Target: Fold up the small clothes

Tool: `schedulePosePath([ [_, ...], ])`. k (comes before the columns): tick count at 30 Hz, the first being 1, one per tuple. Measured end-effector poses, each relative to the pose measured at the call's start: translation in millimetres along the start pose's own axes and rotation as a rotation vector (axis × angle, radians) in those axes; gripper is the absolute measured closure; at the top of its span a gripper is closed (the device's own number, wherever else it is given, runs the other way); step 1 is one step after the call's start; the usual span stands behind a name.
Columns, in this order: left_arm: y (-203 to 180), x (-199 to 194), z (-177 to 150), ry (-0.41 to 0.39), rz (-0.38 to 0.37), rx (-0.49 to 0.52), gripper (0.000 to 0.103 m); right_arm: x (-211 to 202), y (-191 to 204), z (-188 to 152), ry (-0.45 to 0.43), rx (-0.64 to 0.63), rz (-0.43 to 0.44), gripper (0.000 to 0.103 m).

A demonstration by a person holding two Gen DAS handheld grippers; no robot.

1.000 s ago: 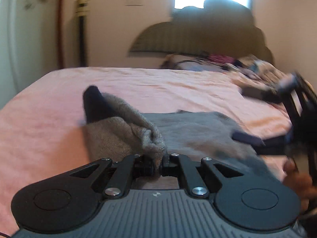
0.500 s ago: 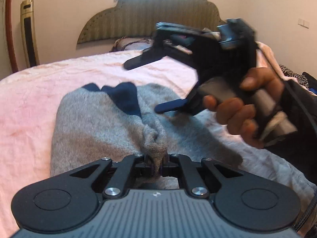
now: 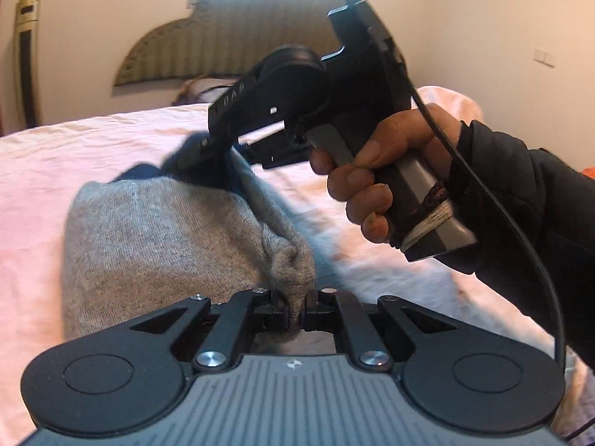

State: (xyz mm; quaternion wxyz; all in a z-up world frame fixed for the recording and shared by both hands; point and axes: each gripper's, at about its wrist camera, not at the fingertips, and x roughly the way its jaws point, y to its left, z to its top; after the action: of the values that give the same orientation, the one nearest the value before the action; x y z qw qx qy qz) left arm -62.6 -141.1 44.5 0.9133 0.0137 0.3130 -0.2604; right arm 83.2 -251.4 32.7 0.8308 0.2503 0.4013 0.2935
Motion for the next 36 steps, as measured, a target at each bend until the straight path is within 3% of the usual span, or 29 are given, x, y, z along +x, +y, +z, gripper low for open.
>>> schedulePosePath([
  [2, -3, 18, -3, 0.050, -0.051, -0.020, 0.098, -17, -3, 2, -0.025, -0.045, -0.041, 0.087],
  [4, 0, 41, -10, 0.134, -0.091, -0.034, 0.097, -17, -21, -1, -0.007, -0.051, -0.151, 0.087],
  [5, 3, 44, -13, 0.127, -0.110, -0.024, 0.096, -14, -36, -4, 0.013, -0.022, -0.200, 0.087],
  [6, 6, 41, -11, 0.119, -0.116, -0.014, 0.096, -12, -48, -9, 0.026, 0.004, -0.202, 0.085],
  [8, 19, 26, -4, 0.139, -0.183, -0.041, 0.084, -19, -61, -18, -0.017, 0.075, -0.148, 0.079],
  [9, 29, 15, -2, 0.136, -0.241, -0.057, 0.078, -24, -64, -19, -0.025, 0.110, -0.123, 0.064],
  [10, 40, 1, -2, 0.122, -0.293, -0.069, 0.055, -31, -63, -19, -0.045, 0.129, -0.088, 0.042],
  [11, 53, -13, -3, 0.103, -0.315, -0.084, 0.022, -39, -61, -19, -0.082, 0.126, -0.068, 0.031],
  [12, 67, -26, -4, 0.081, -0.312, -0.104, 0.009, -48, -58, -19, -0.127, 0.113, -0.069, 0.009],
  [13, 83, -40, -6, 0.043, -0.302, -0.127, 0.003, -56, -56, -18, -0.167, 0.100, -0.083, 0.000],
  [15, 119, -56, -6, -0.018, -0.255, -0.186, 0.003, -59, -60, -13, -0.154, 0.108, -0.091, 0.004],
  [17, 161, -53, -1, -0.045, -0.175, -0.338, 0.003, -49, -64, -8, -0.107, 0.109, -0.123, 0.008],
  [18, 182, -43, 0, -0.044, -0.169, -0.432, 0.003, -41, -65, -7, -0.086, 0.103, -0.139, 0.009],
  [20, 227, -6, 0, 0.000, -0.196, -0.667, 0.004, -20, -67, -6, -0.046, 0.118, -0.143, 0.012],
  [22, 257, 27, -3, 0.052, -0.230, -0.816, 0.004, -8, -64, -7, -0.057, 0.109, -0.149, 0.008],
  [23, 262, 39, -1, 0.059, -0.251, -0.840, 0.004, -5, -61, -6, -0.056, 0.109, -0.153, 0.007],
  [25, 262, 56, 9, 0.043, -0.286, -0.818, 0.004, 0, -57, -5, -0.048, 0.112, -0.156, 0.004],
  [26, 259, 64, 14, 0.065, -0.298, -0.807, 0.016, 1, -56, -6, -0.047, 0.104, -0.163, 0.005],
  [27, 257, 71, 18, 0.086, -0.285, -0.788, 0.036, 1, -54, -7, -0.047, 0.092, -0.173, 0.008],
  [28, 254, 78, 20, 0.137, -0.240, -0.763, 0.066, 2, -51, -8, -0.046, 0.079, -0.186, 0.018],
  [29, 251, 80, 22, 0.133, -0.224, -0.747, 0.068, 2, -50, -8, -0.045, 0.076, -0.211, 0.030],
  [30, 247, 76, 24, 0.130, -0.209, -0.724, 0.070, 4, -52, -6, -0.033, 0.093, -0.230, 0.068],
  [31, 244, 70, 26, 0.125, -0.199, -0.697, 0.072, 4, -54, -6, -0.024, 0.128, -0.204, 0.074],
  [36, 258, 32, 47, 0.047, -0.127, -0.574, 0.074, 9, -21, 3, -0.086, 0.089, -0.144, 0.076],
])
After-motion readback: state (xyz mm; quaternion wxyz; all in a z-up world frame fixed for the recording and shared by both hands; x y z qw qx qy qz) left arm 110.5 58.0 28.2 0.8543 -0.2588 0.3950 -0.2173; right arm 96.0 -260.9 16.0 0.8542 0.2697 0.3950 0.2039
